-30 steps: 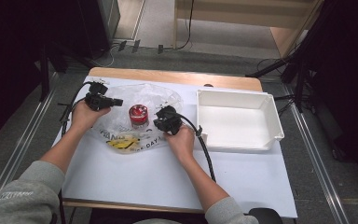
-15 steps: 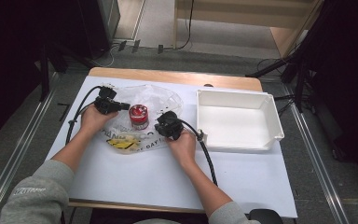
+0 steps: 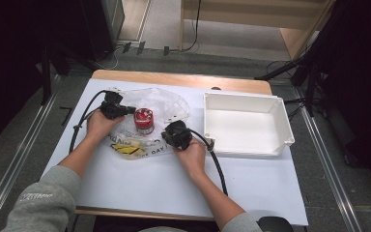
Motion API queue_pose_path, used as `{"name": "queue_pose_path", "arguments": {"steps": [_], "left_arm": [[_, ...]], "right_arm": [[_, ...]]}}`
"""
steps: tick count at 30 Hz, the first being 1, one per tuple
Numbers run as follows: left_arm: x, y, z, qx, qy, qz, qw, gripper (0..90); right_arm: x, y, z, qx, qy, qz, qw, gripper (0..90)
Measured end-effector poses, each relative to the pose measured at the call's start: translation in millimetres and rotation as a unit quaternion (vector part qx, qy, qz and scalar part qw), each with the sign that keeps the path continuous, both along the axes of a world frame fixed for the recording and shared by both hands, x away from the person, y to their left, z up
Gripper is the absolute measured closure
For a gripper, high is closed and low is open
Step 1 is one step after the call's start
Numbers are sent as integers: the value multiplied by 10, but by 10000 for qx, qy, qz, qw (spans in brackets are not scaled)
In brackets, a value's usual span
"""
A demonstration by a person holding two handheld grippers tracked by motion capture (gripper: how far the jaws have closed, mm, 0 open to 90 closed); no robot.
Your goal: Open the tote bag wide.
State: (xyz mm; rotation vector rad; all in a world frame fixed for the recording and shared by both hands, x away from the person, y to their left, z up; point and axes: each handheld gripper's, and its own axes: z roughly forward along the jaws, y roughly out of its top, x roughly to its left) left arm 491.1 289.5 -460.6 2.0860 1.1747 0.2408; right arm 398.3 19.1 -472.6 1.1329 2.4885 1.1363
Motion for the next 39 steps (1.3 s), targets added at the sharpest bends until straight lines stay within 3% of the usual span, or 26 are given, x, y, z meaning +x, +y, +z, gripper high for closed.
{"name": "queue_pose_path", "arguments": {"steps": [7, 12, 19, 23, 29, 37, 39], "left_arm": [[12, 17, 3, 161, -141, 112, 9997, 900], [23, 24, -1, 110, -132, 216, 9996, 900], [27, 11, 14, 252, -153, 305, 9991, 900], [42, 33, 12, 228, -164, 384, 9989, 900], [61, 100, 13, 60, -27, 487, 9988, 900], [51, 102, 25, 253, -105, 452, 9986, 900], [55, 103, 21, 164, -74, 498, 9986, 900]], "right_arm": [[-80, -71, -5, -44, -79, 80, 9999, 900], [-153, -151, -13, -91, -171, 114, 9997, 900], [-212, -257, -19, -97, -199, 112, 9997, 890], [-239, -294, -14, -128, -177, 80, 9997, 890], [-278, -347, -21, -93, -180, 39, 9998, 890], [-318, -422, -7, -150, -122, 20, 9998, 890], [-318, -426, -6, -166, -132, 25, 9998, 890]]}}
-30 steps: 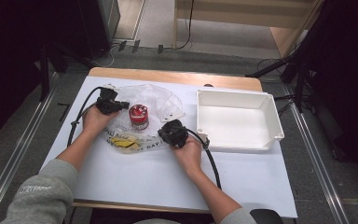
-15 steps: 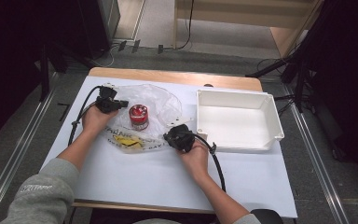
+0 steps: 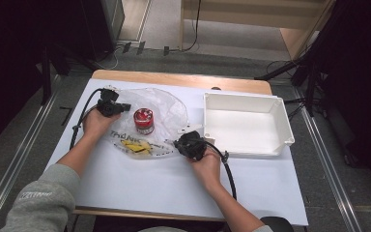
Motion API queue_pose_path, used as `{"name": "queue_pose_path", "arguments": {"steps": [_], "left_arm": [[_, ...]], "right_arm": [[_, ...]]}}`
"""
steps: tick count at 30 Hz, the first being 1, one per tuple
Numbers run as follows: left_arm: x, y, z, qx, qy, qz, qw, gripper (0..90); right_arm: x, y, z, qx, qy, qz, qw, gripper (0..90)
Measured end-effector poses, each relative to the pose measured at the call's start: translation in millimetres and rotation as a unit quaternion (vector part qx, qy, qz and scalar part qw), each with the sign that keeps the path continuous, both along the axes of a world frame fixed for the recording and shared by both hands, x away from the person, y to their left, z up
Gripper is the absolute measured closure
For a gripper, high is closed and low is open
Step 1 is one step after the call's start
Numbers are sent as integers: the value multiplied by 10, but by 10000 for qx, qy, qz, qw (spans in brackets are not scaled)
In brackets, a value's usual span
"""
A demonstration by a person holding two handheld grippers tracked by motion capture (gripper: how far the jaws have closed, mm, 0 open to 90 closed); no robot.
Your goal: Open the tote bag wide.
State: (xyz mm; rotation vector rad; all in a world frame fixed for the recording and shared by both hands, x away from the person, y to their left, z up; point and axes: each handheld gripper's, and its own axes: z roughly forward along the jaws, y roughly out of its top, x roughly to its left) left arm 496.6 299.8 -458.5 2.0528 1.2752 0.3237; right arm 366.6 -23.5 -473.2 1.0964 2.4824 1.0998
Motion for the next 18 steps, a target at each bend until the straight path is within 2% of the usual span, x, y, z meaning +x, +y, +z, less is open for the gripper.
{"name": "queue_pose_path", "arguments": {"steps": [3, 4, 7, 12, 16, 18], "left_arm": [[6, 1, -12, -237, 119, 5, 9996, 900], [3, -15, -13, -234, 122, -30, 9996, 900], [-14, -69, -5, -77, 56, -112, 9999, 900], [-11, -43, 3, -188, 169, -56, 9997, 900], [-20, -41, 25, -183, 185, -129, 9996, 885], [-27, -38, 51, -257, 185, -123, 9994, 877]], "right_arm": [[16, 4, -5, -66, -110, -23, 9999, 889], [29, 7, -12, -60, -160, -48, 9998, 889], [54, 4, -15, 23, -88, -123, 9999, 889], [54, 7, -8, 13, -59, -149, 9999, 884], [62, 7, 2, 32, -46, -132, 9999, 884], [59, 10, 16, 66, -42, -126, 9999, 879]]}}
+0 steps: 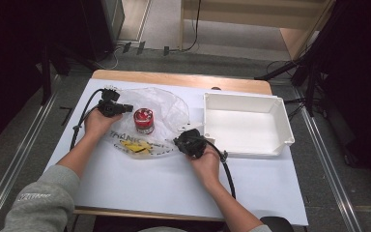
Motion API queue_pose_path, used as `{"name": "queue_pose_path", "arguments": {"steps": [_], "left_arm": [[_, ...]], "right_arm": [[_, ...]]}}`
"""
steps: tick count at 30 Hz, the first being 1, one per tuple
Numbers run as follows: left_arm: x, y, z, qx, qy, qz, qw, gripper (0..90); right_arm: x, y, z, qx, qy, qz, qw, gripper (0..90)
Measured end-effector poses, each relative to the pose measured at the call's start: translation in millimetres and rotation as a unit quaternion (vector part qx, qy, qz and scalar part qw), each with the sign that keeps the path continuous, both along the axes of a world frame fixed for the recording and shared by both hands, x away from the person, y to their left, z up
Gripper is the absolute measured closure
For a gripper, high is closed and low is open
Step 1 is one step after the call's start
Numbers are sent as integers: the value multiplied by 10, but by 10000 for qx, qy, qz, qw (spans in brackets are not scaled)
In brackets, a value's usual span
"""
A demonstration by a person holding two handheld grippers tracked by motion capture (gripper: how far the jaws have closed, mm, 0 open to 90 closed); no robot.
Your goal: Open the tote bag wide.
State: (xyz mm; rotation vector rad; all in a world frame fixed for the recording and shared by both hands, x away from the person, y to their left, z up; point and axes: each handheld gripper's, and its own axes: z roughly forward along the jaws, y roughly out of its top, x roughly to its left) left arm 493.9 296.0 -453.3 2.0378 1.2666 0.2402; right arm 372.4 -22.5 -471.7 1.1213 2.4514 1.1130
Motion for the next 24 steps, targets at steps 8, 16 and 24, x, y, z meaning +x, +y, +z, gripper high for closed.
{"name": "queue_pose_path", "arguments": {"steps": [8, 16, 24], "left_arm": [[-46, 39, 144, -222, -7, -39, 9997, 855], [-116, 83, 314, -255, 5, -126, 9996, 837], [-218, 46, 473, -250, -105, -330, 9991, 798]], "right_arm": [[-11, 5, 71, 84, -1, 56, 9999, 867], [-37, 18, 141, 176, -73, 86, 9998, 844], [-31, 8, 240, 394, -48, 151, 9991, 799]]}}
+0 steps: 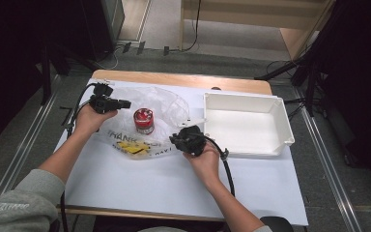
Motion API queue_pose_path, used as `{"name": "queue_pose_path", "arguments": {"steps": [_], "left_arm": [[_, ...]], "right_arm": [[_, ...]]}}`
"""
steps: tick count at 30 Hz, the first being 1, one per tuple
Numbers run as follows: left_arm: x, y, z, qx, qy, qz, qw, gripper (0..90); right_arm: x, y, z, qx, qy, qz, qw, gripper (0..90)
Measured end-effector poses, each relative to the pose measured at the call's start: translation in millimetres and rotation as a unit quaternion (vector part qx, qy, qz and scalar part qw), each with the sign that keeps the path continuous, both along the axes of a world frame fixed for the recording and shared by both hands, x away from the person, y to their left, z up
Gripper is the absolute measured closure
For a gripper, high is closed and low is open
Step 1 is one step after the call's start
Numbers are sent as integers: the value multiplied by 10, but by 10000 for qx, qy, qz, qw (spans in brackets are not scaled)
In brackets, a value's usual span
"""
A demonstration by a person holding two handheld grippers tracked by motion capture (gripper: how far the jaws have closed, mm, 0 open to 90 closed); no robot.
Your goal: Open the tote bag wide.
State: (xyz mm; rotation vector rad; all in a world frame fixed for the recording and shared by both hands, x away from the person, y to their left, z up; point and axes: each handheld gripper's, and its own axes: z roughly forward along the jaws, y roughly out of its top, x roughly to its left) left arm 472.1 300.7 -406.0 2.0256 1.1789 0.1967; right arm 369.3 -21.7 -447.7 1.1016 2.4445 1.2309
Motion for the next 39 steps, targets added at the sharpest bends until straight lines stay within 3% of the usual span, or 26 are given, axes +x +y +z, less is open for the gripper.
{"name": "queue_pose_path", "arguments": {"steps": [10, 12, 16, 22, 33, 39], "left_arm": [[-186, -82, 229, 38, -116, -313, 9994, 747], [-229, -106, 272, 6, -63, -366, 9993, 708], [-310, -144, 315, 127, -165, -537, 9983, 595], [-398, -138, 328, -160, 19, -562, 9983, 541], [-656, -125, 302, -145, -210, -606, 9978, 482], [-830, -112, 258, -167, -174, -626, 9977, 462]], "right_arm": [[-18, 45, 129, 163, 21, 170, 9997, 716], [-21, 70, 163, 197, -8, 238, 9995, 691], [-45, 116, 215, 98, -6, 336, 9994, 670], [-27, 111, 219, 232, 87, 384, 9990, 602], [10, 112, 231, 339, 119, 393, 9986, 546], [18, 163, 255, 301, 105, 454, 9985, 536]]}}
